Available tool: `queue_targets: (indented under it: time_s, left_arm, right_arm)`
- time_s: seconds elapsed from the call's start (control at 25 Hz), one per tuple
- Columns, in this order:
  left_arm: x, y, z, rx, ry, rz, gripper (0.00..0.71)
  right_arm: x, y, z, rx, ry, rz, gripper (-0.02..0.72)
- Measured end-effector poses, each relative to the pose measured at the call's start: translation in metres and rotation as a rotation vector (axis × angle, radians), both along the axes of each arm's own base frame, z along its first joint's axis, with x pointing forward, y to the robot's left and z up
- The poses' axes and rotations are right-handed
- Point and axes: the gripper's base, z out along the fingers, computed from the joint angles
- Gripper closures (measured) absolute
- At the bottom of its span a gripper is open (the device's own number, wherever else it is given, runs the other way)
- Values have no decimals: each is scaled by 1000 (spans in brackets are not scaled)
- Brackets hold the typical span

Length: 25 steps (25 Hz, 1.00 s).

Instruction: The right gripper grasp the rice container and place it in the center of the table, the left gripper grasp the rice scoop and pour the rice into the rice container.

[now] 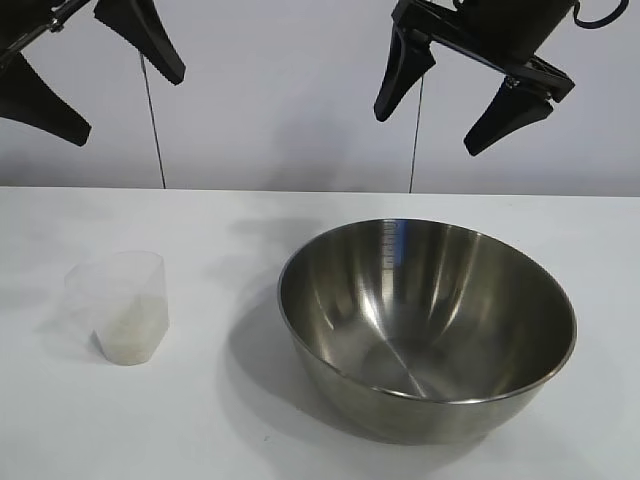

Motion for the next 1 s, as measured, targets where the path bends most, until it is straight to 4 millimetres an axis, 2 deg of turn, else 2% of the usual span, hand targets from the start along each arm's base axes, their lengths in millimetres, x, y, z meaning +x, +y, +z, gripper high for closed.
queue_targets:
  time_s: [0.48, 0.76, 0.88, 1.0]
  left_arm:
    - [0, 0, 0, 0, 0, 0, 19]
    - [0, 0, 0, 0, 0, 0, 19]
    - [0, 0, 0, 0, 0, 0, 19]
    - [0, 0, 0, 0, 0, 0, 19]
  right_arm:
    - [-2, 0, -1, -9, 19, 10, 9]
    - [-11, -16, -10, -200, 123, 29, 9]
    - [-15, -19, -23, -222, 152, 21, 9]
    - [-23, -21, -49, -232, 187, 24, 9]
